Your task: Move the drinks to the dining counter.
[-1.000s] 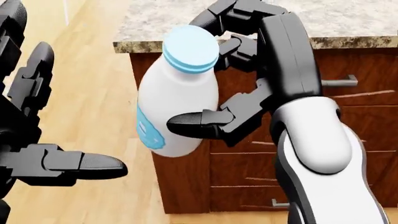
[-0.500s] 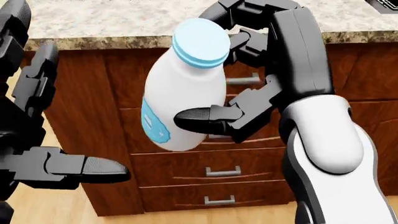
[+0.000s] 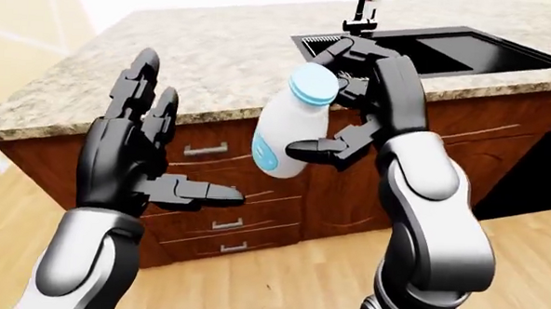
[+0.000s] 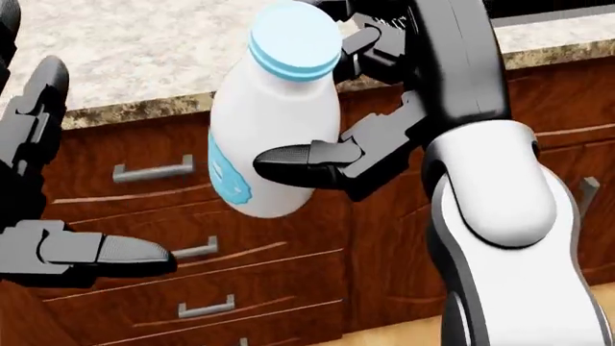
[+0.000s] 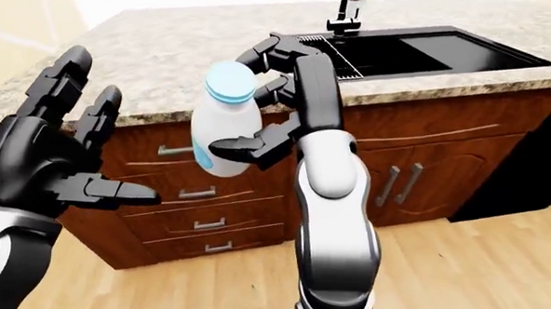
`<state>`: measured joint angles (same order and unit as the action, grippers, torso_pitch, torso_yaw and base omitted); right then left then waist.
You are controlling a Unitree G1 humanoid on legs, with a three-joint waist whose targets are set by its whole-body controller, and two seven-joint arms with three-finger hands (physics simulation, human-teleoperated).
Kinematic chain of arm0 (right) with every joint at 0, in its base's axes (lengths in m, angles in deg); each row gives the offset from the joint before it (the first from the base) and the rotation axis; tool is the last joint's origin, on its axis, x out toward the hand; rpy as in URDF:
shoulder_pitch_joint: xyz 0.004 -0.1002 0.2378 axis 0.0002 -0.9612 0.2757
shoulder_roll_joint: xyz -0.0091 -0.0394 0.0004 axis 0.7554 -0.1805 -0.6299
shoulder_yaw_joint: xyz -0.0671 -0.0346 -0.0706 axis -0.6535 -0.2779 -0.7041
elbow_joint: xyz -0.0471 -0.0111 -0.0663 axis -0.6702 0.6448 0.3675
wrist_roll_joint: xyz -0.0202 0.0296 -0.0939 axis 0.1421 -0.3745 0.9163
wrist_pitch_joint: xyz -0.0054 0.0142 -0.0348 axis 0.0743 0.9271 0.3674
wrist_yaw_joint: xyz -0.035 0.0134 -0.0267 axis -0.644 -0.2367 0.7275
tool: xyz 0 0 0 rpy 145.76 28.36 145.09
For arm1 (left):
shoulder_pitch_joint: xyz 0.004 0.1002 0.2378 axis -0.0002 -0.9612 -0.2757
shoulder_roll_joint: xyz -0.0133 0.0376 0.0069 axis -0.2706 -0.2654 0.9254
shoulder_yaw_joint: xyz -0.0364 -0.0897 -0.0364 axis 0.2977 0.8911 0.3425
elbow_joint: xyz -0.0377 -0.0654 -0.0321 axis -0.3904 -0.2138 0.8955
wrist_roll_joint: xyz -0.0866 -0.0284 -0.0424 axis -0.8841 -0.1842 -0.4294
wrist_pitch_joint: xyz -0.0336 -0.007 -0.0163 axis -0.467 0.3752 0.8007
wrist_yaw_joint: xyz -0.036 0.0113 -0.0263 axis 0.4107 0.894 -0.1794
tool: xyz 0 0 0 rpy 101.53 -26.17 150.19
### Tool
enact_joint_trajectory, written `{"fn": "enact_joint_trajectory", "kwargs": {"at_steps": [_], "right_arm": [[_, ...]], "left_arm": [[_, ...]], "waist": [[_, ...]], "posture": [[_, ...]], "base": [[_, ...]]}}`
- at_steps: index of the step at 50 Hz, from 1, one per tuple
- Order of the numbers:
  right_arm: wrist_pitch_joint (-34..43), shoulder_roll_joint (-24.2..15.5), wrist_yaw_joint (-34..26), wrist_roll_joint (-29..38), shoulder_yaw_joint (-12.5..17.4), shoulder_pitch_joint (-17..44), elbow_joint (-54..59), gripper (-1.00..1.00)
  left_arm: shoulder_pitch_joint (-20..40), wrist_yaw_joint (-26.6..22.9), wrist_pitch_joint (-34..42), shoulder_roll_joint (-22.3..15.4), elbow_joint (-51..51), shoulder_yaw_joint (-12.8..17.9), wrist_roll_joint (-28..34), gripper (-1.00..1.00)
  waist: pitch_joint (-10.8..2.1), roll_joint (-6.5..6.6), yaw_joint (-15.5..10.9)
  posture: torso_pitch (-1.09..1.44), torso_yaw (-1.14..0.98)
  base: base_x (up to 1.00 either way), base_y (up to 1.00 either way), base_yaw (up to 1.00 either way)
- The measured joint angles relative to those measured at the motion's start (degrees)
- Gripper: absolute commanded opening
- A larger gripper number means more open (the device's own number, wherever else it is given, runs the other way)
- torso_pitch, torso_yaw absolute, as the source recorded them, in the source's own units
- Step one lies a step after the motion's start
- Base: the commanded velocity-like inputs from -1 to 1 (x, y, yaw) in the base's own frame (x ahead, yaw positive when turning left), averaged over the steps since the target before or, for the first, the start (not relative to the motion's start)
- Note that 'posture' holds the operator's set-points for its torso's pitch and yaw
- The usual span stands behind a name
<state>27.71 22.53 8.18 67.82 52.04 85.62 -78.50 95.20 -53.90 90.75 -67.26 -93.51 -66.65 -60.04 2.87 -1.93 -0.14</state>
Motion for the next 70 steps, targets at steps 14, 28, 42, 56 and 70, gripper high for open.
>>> {"fn": "enact_joint_trajectory", "kwargs": {"at_steps": [14,28,42,56,70], "right_arm": [[0.4,0.9,-2.8,1.6,-0.3,0.3,-0.7,-1.0],[2.3,1.0,-2.0,-1.2,0.7,0.5,-1.1,-1.0],[6.6,-2.3,0.0,-3.7,3.6,8.1,-2.5,-1.0],[8.4,-3.4,0.9,-7.6,3.2,8.5,-3.0,-1.0],[12.5,-5.2,2.8,-8.8,5.2,10.8,-4.6,-1.0]], "left_arm": [[0.5,4.7,-0.8,-2.7,-0.4,0.7,-5.8,1.0],[1.1,4.8,0.2,-2.2,0.6,0.4,-3.7,1.0],[6.2,7.5,4.1,-5.0,-0.6,3.2,-10.0,1.0],[6.7,10.0,4.5,-6.7,-0.2,3.5,-12.2,1.0],[8.8,14.9,5.6,-9.8,-0.3,4.1,-20.2,1.0]], "waist": [[-0.32,3.67,-0.5],[1.0,4.82,0.4],[0.72,1.23,-0.2],[0.57,6.02,0.2],[0.47,2.45,0.8]], "posture": [[0.0,0.0],[0.0,0.0],[0.0,0.0],[0.0,0.0],[0.0,0.0]], "base": [[0.0,0.0,0.87],[0.16,0.0,0.0],[0.53,0.0,0.0],[0.52,0.0,0.0],[0.11,0.0,0.0]]}}
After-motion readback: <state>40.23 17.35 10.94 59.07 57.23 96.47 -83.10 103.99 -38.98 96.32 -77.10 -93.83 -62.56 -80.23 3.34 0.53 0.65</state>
